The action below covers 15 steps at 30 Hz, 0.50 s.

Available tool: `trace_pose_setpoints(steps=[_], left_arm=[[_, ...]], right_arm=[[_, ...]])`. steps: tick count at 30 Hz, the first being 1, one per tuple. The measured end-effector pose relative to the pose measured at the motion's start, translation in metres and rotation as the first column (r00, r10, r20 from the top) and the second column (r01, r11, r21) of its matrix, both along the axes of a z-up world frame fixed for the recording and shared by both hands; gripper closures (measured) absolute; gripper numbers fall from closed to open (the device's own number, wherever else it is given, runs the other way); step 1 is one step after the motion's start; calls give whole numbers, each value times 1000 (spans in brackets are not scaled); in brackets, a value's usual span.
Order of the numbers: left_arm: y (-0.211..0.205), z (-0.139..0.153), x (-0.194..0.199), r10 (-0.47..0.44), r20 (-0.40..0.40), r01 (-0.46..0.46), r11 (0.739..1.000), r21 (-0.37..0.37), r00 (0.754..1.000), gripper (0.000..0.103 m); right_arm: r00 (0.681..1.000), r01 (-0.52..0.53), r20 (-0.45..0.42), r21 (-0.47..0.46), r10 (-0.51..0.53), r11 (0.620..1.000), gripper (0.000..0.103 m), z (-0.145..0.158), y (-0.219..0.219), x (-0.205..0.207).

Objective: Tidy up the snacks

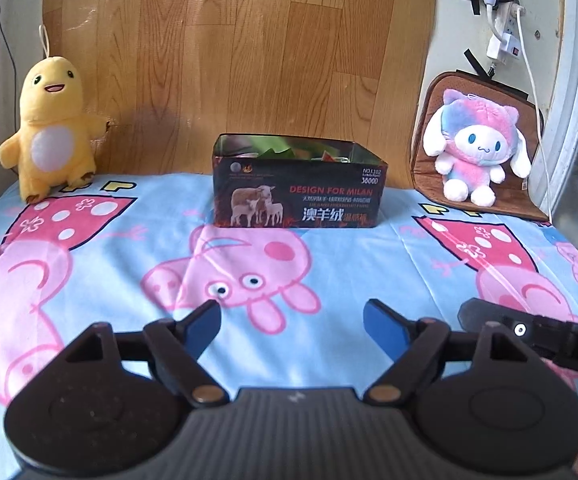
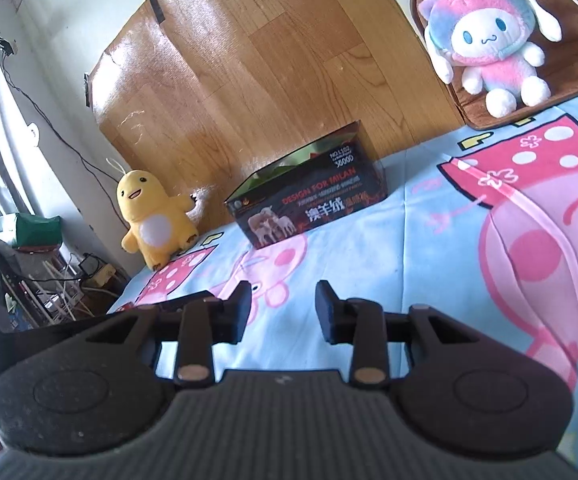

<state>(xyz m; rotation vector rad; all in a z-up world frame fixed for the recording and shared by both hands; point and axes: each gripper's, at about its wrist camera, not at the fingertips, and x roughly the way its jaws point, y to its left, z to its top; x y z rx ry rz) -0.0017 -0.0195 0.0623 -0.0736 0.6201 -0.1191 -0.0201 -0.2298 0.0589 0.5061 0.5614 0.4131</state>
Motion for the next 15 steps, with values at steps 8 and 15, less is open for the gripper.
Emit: trace_pose_setpoints(steps=[8, 15], left_arm=[[-4, 0, -17, -9, 20, 8, 1000, 26, 1000, 17], [-7, -2, -29, -1, 44, -1, 999, 53, 999, 3]], right_arm=[[1000, 5, 15, -9, -5, 1000, 62, 3, 3, -17], [999, 39, 26, -27, -38, 999, 54, 3, 4, -26]])
